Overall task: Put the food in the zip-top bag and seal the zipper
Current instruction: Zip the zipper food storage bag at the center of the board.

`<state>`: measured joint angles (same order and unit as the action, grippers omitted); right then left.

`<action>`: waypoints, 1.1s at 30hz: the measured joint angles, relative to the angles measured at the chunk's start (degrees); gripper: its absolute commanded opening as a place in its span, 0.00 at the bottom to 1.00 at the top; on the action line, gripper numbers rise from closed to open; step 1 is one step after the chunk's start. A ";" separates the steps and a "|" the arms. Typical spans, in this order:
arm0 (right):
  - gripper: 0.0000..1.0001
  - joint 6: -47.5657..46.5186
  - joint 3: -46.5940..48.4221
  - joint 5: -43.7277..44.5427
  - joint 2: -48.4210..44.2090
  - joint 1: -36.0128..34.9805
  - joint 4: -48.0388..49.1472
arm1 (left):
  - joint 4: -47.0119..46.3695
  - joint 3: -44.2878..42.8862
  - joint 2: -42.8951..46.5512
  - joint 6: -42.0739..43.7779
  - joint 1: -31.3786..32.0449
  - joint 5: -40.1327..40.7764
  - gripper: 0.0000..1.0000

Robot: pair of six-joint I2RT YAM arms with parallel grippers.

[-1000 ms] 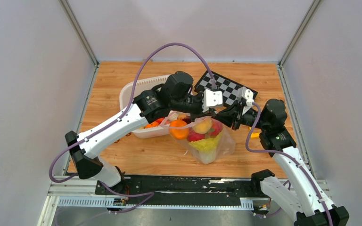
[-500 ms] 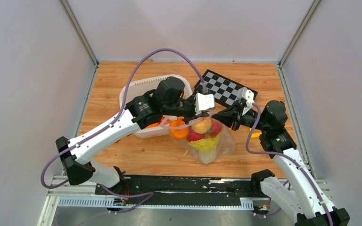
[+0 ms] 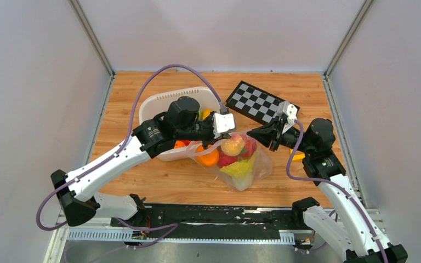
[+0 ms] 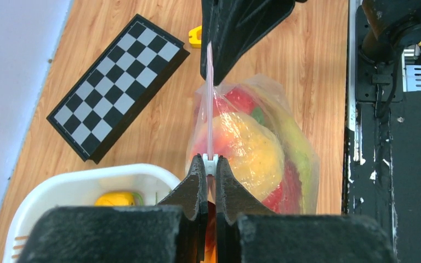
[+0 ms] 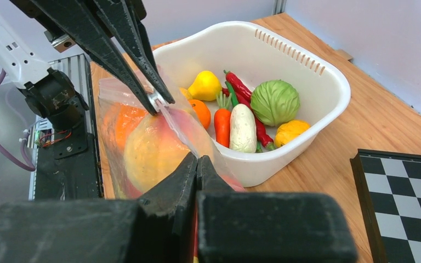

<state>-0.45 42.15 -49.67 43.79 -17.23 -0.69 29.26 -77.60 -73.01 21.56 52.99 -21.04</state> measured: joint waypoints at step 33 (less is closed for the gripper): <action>0.63 -16.90 21.00 -13.27 16.46 0.90 -19.69 | 9.14 -7.26 -2.80 -1.79 -1.66 -7.41 0.00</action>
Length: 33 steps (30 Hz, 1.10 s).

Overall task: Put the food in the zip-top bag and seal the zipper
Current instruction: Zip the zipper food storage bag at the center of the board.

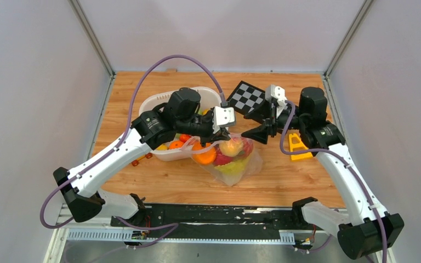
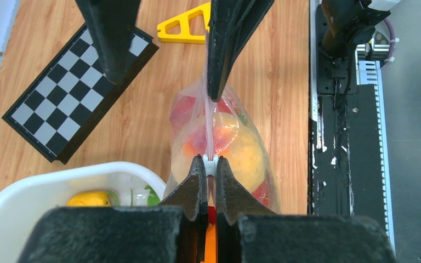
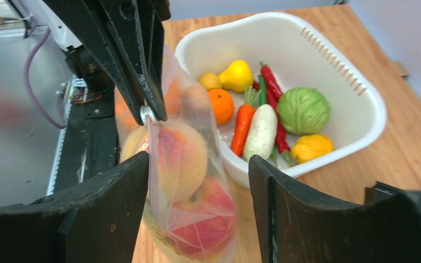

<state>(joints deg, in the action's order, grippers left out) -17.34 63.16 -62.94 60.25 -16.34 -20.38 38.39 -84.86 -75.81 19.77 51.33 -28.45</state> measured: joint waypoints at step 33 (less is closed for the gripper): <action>0.00 3.89 -6.99 8.70 -5.97 -6.03 3.04 | -5.42 6.91 4.63 0.13 0.35 5.55 0.00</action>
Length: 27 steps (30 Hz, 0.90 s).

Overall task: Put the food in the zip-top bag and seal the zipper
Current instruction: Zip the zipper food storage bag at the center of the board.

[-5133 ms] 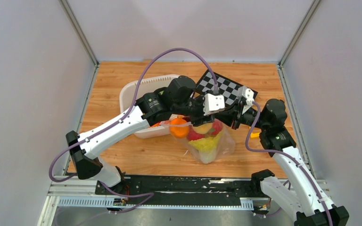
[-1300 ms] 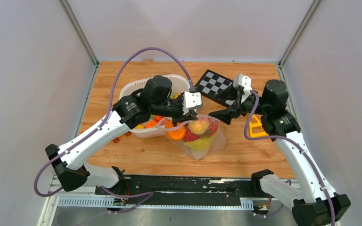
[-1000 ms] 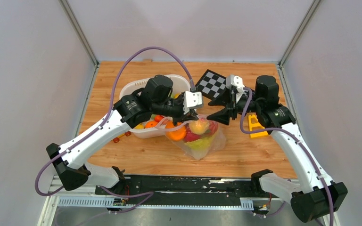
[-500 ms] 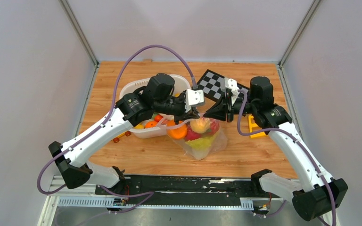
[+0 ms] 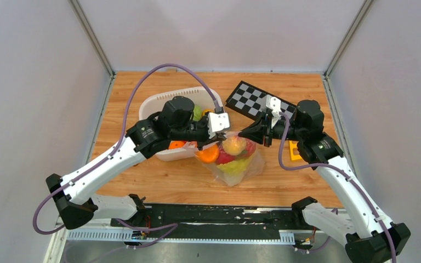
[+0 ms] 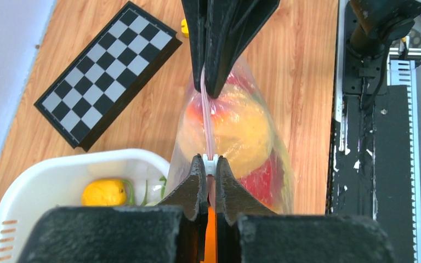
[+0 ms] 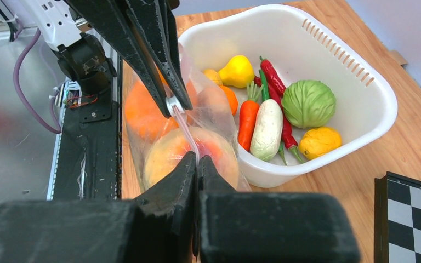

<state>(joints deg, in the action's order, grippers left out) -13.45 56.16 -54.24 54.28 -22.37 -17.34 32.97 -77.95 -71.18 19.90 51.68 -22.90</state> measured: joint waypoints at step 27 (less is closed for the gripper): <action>0.00 3.17 -2.67 4.92 -2.49 0.07 3.06 | 3.02 7.91 10.93 1.01 -2.84 5.29 0.00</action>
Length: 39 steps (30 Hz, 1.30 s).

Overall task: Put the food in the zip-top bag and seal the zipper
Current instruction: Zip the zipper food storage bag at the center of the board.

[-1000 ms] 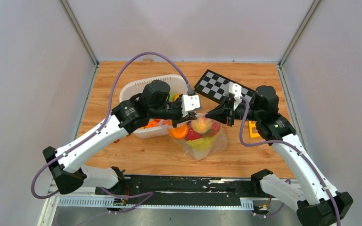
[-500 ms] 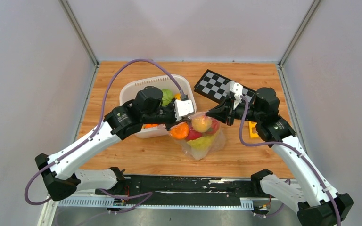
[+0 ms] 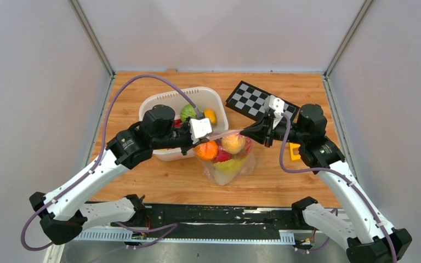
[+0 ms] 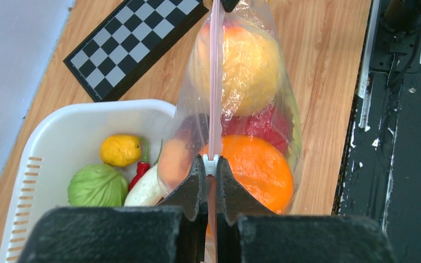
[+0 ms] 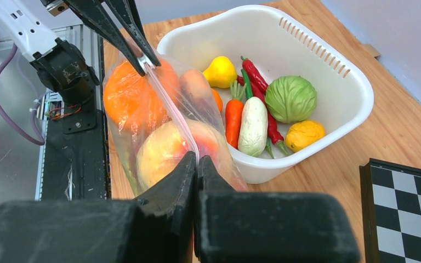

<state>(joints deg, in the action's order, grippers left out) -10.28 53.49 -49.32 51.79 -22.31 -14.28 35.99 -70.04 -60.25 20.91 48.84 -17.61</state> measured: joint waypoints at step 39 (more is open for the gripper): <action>0.00 0.83 -1.18 6.27 -2.10 2.25 -1.36 | 7.72 5.11 7.61 -0.87 -2.05 4.90 0.00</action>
<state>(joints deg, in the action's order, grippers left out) -9.45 52.31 -43.05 49.69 -20.05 -15.64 43.70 -64.93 -52.64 20.03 46.78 -12.71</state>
